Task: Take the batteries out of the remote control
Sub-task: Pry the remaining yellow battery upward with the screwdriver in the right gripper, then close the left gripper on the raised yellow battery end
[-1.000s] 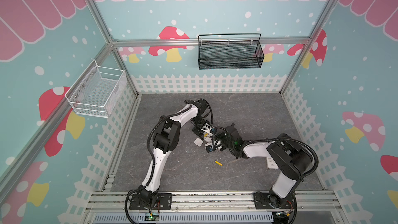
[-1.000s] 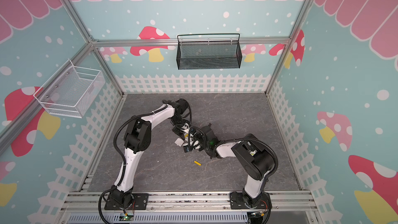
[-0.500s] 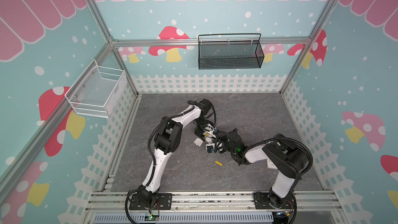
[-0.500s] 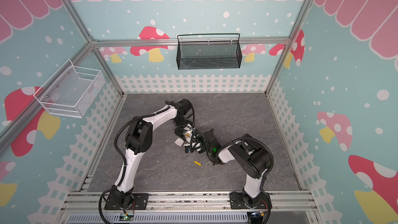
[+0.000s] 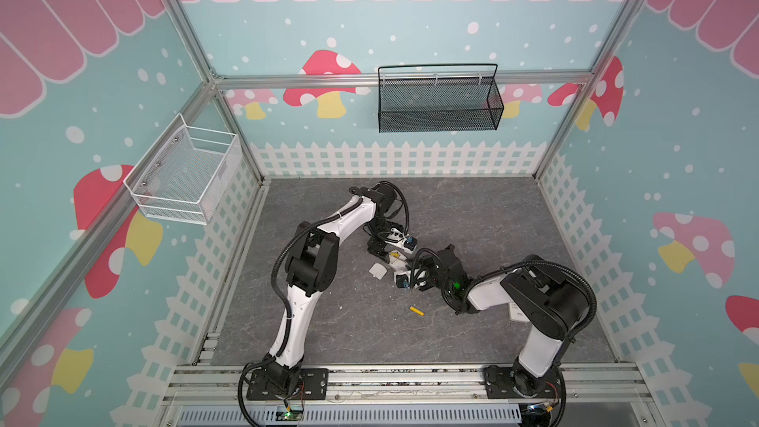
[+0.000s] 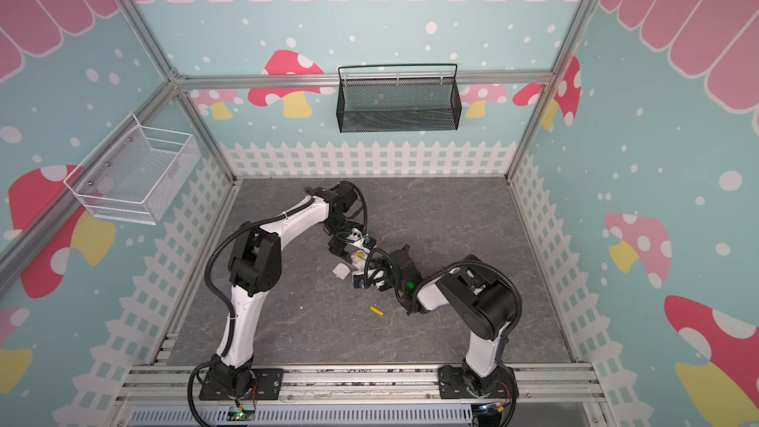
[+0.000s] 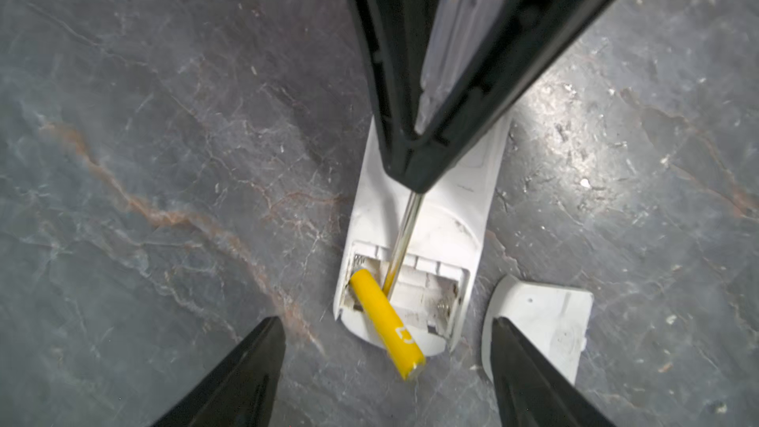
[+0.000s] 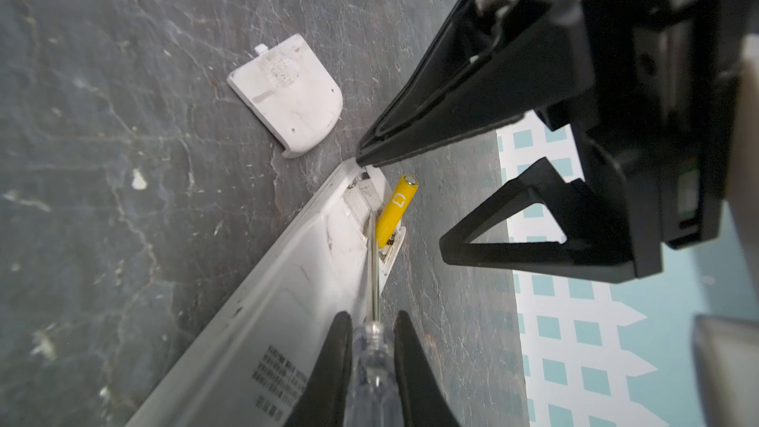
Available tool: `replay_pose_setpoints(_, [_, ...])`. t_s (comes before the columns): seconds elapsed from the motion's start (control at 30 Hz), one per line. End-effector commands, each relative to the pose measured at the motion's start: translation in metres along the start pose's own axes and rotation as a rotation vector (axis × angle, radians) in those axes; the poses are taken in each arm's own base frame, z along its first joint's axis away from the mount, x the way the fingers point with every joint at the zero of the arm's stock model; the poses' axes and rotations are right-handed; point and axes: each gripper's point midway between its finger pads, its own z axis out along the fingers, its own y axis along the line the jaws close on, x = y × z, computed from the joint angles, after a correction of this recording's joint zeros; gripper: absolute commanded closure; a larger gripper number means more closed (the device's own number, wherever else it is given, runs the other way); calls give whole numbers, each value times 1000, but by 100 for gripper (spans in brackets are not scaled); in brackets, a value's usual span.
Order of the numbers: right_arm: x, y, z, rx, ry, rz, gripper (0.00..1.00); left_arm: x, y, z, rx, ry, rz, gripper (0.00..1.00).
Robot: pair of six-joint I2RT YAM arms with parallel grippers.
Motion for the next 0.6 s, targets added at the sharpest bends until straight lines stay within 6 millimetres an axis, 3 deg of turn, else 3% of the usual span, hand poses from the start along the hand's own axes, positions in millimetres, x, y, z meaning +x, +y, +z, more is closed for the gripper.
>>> replay_pose_setpoints(0.0, [-1, -5, 2, 16, -11, 8, 100, -4, -2, -2, -12, -18, -19, 24])
replay_pose_setpoints(0.27, [2, -4, 1, 11, -4, 12, 100, -5, 10, 4, -44, -21, -29, 40])
replay_pose_setpoints(0.4, [3, 0, 0, 1, -5, 10, 100, -5, 15, 6, -54, -10, -31, 58])
replay_pose_setpoints(0.57, [2, -2, -2, 6, -6, 11, 100, -2, 16, 7, -58, 7, -35, 69])
